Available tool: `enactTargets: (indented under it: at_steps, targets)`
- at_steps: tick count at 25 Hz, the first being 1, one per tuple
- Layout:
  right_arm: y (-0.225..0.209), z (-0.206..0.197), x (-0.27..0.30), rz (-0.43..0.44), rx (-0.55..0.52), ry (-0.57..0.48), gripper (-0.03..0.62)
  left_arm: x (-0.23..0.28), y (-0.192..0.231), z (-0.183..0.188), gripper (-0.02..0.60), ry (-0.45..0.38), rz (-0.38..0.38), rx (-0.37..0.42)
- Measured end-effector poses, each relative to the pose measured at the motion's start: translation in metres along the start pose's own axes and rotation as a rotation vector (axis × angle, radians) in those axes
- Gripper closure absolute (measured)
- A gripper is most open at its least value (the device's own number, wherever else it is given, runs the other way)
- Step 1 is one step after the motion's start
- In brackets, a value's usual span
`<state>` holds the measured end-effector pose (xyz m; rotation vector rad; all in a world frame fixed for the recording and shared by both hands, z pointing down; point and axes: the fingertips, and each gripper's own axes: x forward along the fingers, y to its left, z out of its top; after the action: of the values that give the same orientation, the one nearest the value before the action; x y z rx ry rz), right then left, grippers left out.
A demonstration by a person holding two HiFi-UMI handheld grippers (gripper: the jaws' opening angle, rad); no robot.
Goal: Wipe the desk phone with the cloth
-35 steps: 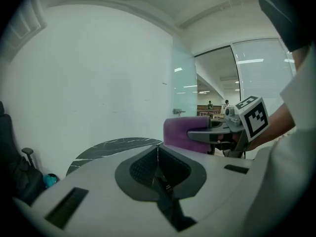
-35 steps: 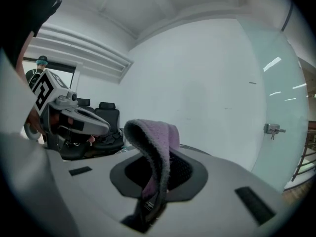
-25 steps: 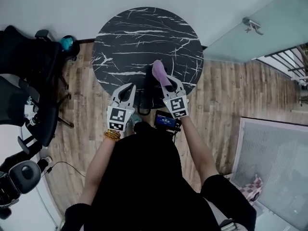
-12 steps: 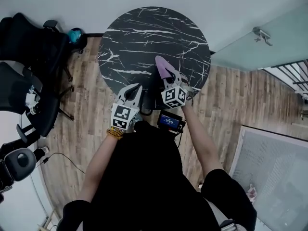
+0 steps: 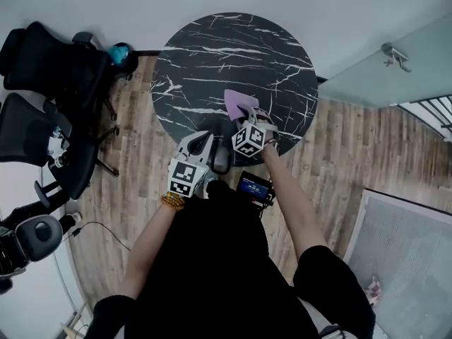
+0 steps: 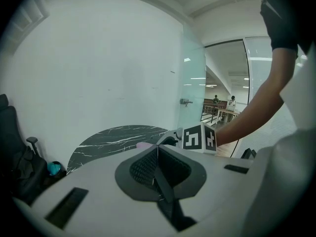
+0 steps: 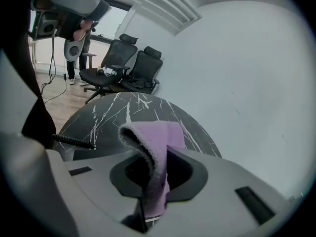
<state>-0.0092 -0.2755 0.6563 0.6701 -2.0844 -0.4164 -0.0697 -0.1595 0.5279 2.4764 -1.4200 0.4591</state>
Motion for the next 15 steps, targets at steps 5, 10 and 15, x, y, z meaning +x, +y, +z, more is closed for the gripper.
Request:
enactTargets:
  at_steps: [5,10,15]
  targets:
    - [0.016,-0.013,0.012,0.102,0.087,-0.005,0.534,-0.002,0.001,-0.006,0.567,0.043,-0.003,0.013]
    - [0.016,-0.009,0.014,0.166,0.144,-0.027,0.534,0.006,0.008,-0.012,0.567,0.052,-0.006,0.002]
    - [0.021,-0.012,0.013,0.179,0.131,-0.004,0.534,0.015,0.005,-0.004,0.567,0.032,-0.03,0.008]
